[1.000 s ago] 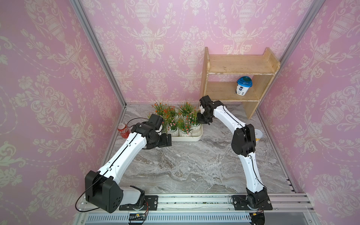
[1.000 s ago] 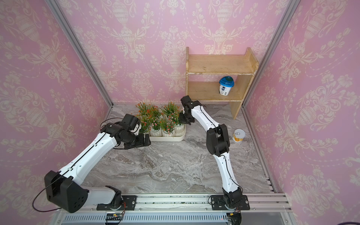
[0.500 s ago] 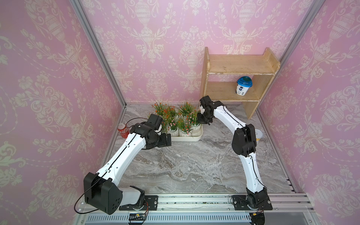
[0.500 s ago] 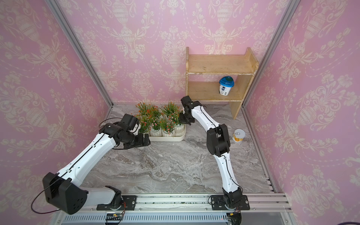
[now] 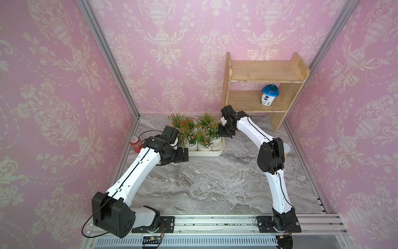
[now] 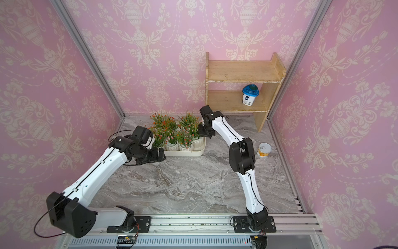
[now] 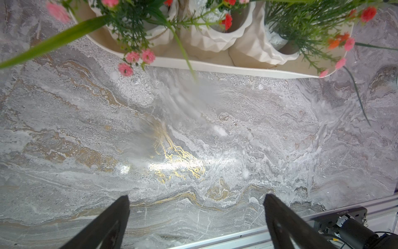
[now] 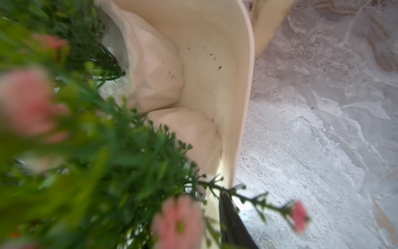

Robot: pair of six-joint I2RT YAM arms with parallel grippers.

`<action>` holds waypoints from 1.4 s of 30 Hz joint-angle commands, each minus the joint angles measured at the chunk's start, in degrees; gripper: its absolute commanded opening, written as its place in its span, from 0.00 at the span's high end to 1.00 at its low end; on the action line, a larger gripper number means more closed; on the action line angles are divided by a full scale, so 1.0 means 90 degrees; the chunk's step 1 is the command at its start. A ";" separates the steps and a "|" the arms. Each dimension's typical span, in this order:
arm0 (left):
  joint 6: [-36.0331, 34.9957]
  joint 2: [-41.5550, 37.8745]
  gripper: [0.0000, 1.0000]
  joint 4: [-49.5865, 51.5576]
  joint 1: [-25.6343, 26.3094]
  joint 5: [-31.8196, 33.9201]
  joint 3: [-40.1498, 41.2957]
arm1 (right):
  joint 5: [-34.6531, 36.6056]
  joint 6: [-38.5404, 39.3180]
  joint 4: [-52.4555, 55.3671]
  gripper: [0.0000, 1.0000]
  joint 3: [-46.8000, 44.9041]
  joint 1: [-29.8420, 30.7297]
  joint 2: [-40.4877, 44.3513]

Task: Put the potted gypsophila into the storage box
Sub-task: Place the baby's breath potted plant at the storage box, then reset both arms

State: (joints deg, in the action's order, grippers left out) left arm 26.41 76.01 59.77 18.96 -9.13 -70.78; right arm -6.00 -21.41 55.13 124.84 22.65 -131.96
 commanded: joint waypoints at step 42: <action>0.0692 -0.1105 0.01 -0.3297 -0.3314 -0.1651 0.1244 | 0.2238 -0.0111 -0.1229 0.00 -0.4625 -0.0857 0.5214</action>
State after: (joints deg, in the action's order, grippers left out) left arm 30.04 67.35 39.83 -9.04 -17.96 -62.13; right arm 9.21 -21.19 48.10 86.74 16.19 -89.01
